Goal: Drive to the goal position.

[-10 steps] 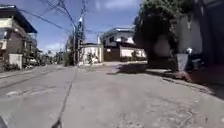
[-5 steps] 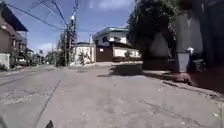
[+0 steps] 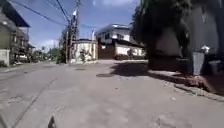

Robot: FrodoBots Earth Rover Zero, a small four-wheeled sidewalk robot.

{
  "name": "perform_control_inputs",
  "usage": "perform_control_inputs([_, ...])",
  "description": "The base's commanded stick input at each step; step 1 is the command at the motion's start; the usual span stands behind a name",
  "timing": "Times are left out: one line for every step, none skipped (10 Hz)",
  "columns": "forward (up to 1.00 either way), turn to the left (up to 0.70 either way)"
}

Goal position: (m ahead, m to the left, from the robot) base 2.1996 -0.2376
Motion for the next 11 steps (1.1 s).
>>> perform_control_inputs([1.00, -0.23])
perform_control_inputs([1.00, -0.23])
perform_control_inputs([1.00, -0.23])
perform_control_inputs([1.00, -0.23])
perform_control_inputs([1.00, -0.23])
perform_control_inputs([1.00, -0.23])
perform_control_inputs([1.00, -0.23])
perform_control_inputs([1.00, -0.23])
perform_control_inputs([1.00, -0.23])
perform_control_inputs([1.00, 0.08])
perform_control_inputs([1.00, 0.17])
